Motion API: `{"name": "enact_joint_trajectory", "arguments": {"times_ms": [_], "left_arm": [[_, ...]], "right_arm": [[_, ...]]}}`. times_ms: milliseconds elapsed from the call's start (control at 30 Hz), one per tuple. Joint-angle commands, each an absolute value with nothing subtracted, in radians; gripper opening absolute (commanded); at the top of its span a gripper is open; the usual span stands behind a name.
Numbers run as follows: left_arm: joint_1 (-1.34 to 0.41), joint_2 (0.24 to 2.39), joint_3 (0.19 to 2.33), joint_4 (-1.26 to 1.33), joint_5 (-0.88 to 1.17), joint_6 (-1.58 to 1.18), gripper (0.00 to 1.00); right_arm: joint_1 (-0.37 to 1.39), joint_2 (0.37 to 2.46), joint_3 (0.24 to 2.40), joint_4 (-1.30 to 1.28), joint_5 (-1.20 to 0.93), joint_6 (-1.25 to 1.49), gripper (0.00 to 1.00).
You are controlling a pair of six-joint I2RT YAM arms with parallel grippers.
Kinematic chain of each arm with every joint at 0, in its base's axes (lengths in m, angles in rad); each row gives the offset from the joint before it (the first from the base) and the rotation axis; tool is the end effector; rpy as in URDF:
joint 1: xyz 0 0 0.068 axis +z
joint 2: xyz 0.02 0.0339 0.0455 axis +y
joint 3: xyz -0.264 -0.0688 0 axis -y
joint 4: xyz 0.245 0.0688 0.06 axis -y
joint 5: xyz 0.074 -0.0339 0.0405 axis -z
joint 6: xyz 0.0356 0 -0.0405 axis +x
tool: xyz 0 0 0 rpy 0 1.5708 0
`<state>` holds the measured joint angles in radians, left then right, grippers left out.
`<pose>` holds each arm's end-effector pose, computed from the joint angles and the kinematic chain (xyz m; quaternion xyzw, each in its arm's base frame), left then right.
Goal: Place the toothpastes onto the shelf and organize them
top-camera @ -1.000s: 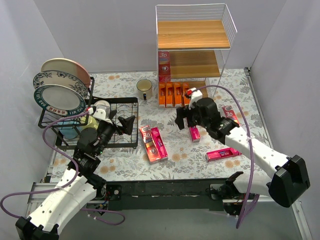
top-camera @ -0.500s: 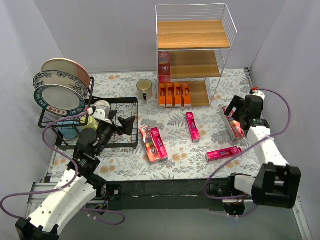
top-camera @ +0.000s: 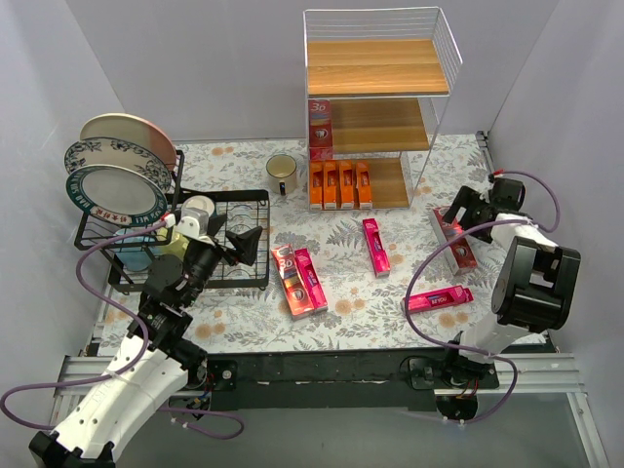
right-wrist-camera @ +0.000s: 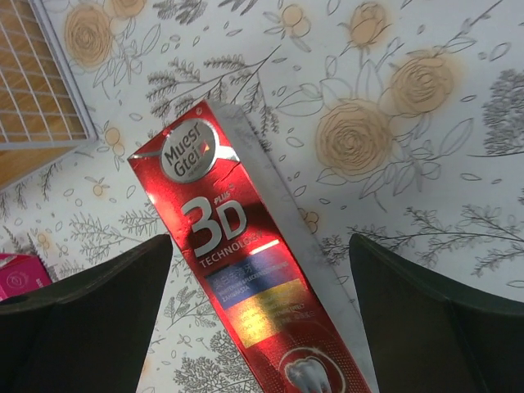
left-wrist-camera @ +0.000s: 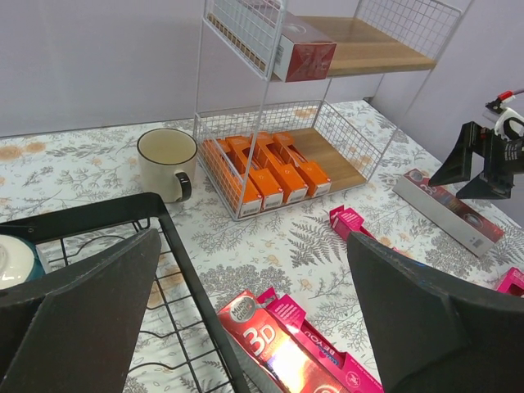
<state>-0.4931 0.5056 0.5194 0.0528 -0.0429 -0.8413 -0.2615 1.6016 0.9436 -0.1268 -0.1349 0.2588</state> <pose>0.1262 -0.0661 0.3120 -0.1337 0.6700 -0.4403 0.5826 0.3258 -0.0822 0.1978 0.2121 0.8973 0.0617 0.3822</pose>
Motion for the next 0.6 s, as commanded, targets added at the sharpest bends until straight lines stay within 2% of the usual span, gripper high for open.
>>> {"name": "enact_joint_trajectory", "arguments": {"times_ms": [0,167,333,567], "left_arm": [[-0.495,0.506,0.545,0.049,-0.026,-0.839,0.98],[-0.494,0.514,0.545,0.049,-0.020,-0.838,0.98],[-0.495,0.529,0.548,0.048,-0.018,-0.838,0.98],[-0.495,0.537,0.548,0.046,-0.025,-0.834,0.98]], "right_arm": [[-0.246,1.617,0.942,-0.132,-0.242,0.210,0.96],[-0.187,1.592,0.882,-0.150,-0.203,0.219,0.93],[-0.054,1.569,0.831,-0.141,-0.129,0.256,0.91],[0.138,1.559,0.808,-0.101,0.066,0.324,0.87]]}}
